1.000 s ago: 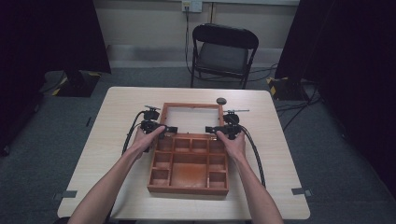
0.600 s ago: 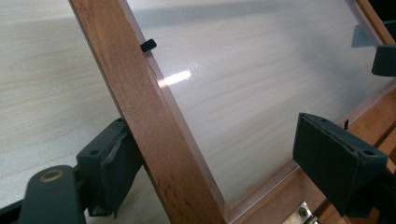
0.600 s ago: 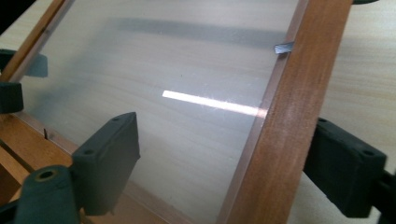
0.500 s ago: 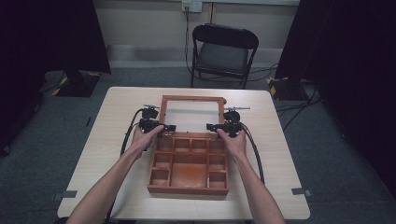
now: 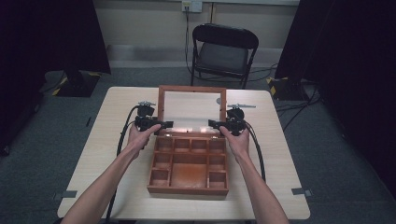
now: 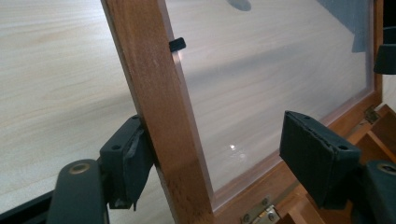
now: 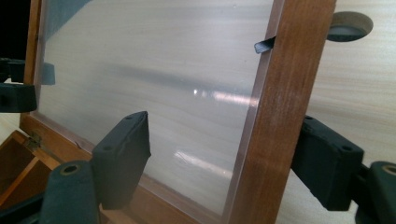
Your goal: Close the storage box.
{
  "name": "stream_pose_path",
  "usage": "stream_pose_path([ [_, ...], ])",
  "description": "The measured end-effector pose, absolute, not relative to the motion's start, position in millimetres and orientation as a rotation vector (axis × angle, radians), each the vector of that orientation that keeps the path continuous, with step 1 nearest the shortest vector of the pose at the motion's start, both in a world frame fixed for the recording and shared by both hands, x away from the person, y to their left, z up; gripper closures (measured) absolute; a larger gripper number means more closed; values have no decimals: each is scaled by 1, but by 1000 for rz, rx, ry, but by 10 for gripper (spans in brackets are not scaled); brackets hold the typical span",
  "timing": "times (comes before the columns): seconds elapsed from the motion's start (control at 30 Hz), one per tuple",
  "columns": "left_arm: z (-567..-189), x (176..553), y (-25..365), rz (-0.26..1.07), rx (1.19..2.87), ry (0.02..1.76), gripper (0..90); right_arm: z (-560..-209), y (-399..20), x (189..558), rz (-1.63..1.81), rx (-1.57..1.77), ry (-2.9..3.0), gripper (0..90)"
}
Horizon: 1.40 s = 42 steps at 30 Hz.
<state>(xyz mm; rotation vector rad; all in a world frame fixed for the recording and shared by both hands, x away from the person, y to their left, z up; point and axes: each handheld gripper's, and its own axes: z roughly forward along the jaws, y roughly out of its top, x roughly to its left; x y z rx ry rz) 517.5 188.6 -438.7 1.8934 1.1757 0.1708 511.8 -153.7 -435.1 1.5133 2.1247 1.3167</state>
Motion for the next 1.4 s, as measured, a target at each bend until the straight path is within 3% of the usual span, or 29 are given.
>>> stream_pose_path([
  [0.3,-430,508,192,157,1843,1164,283,-425,-157,503,1360,1492,2121,252],
  [1.0,-411,481,189,242,1854,1070,288,-405,-154,479,1389,1435,2158,197],
  [1.4,-404,470,187,232,1836,1010,300,-397,-158,459,1450,1395,2149,268],
])
